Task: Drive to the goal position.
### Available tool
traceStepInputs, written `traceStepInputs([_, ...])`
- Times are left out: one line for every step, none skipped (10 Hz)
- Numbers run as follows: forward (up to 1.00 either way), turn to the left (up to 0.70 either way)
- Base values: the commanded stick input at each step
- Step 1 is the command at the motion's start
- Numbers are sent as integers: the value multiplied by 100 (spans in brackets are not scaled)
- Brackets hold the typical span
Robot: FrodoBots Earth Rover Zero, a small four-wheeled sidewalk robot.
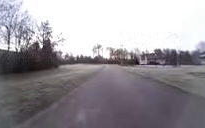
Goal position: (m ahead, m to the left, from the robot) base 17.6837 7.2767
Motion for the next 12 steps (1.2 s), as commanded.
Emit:
traceStepInputs([100,-20])
traceStepInputs([100,0])
traceStepInputs([100,0])
traceStepInputs([100,0])
traceStepInputs([100,0])
traceStepInputs([100,0])
traceStepInputs([100,0])
traceStepInputs([100,0])
traceStepInputs([100,0])
traceStepInputs([100,0])
traceStepInputs([100,0])
traceStepInputs([100,0])
